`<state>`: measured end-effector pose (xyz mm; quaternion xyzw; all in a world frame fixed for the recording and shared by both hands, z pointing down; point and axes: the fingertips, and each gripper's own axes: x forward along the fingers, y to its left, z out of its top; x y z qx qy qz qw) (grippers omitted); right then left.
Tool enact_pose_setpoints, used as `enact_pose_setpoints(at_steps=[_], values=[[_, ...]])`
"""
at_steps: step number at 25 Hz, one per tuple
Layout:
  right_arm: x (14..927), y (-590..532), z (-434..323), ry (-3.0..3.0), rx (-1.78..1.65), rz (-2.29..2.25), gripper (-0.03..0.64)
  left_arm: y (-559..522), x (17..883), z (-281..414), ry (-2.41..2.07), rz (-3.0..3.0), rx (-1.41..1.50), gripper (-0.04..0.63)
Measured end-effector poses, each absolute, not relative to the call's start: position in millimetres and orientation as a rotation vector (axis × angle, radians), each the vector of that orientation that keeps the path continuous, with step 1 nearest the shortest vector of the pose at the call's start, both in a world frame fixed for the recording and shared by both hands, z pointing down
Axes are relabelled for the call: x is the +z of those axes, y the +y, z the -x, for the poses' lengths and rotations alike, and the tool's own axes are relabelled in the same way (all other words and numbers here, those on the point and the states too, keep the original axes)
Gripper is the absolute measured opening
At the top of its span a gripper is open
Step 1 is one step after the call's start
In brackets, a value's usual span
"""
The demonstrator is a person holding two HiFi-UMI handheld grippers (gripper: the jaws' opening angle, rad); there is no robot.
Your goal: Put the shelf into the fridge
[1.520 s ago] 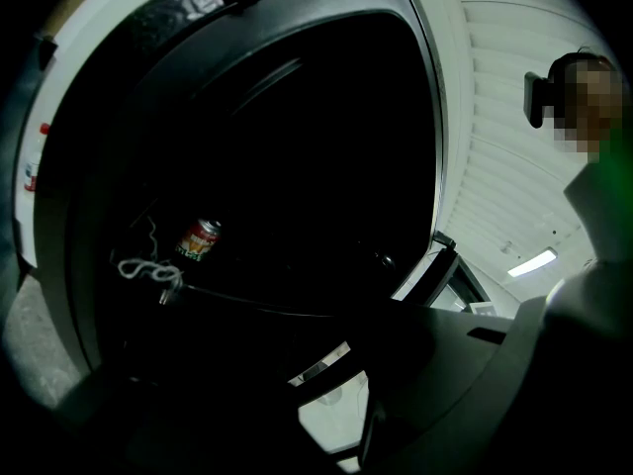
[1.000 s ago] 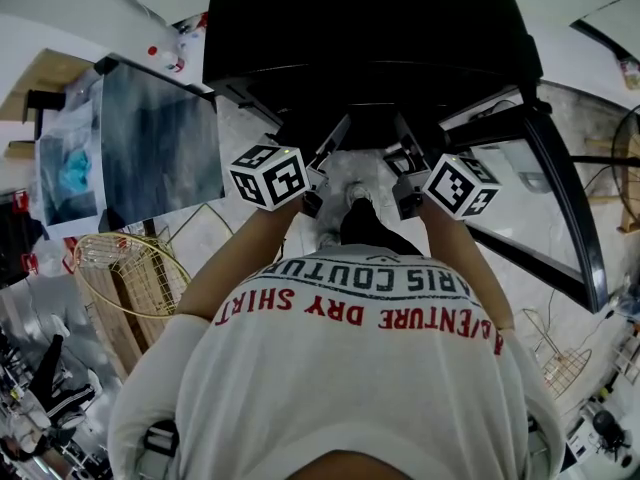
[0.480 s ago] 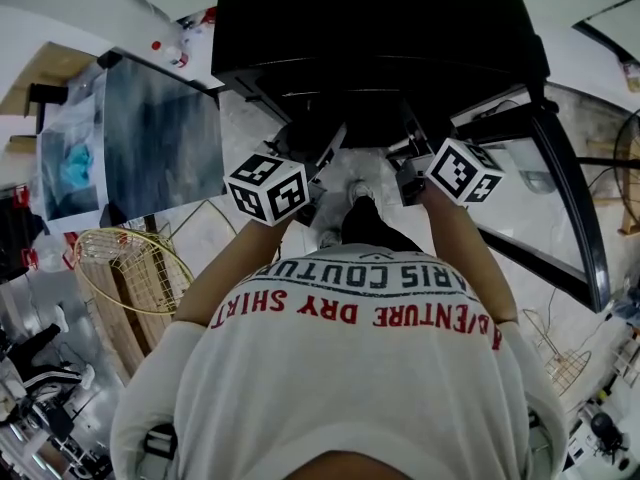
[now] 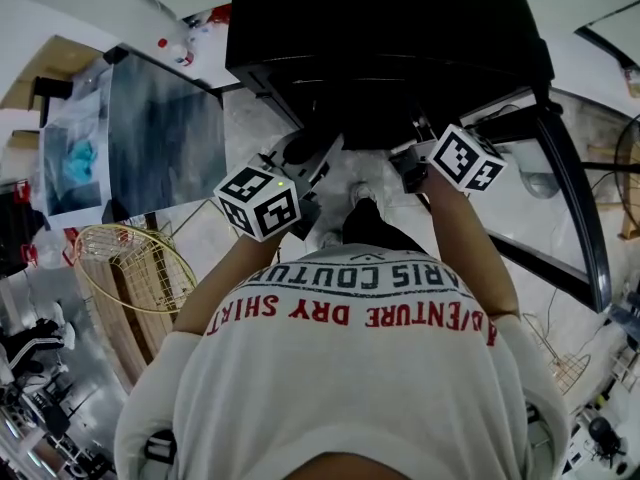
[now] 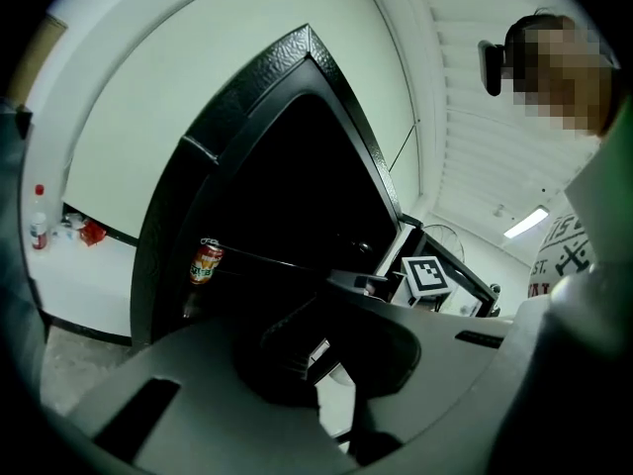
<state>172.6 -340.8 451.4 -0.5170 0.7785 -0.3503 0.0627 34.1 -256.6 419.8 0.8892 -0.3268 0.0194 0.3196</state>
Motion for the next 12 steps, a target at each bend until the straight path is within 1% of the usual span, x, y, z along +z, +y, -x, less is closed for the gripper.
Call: enact_pose_setpoints(at_steps=[12], values=[[452.2,-355.3,-174.8,2.332,-1.036,1.598,0.067,-249.3,419.2,-14.0,-0.920,-2.309,0.036,0.043]])
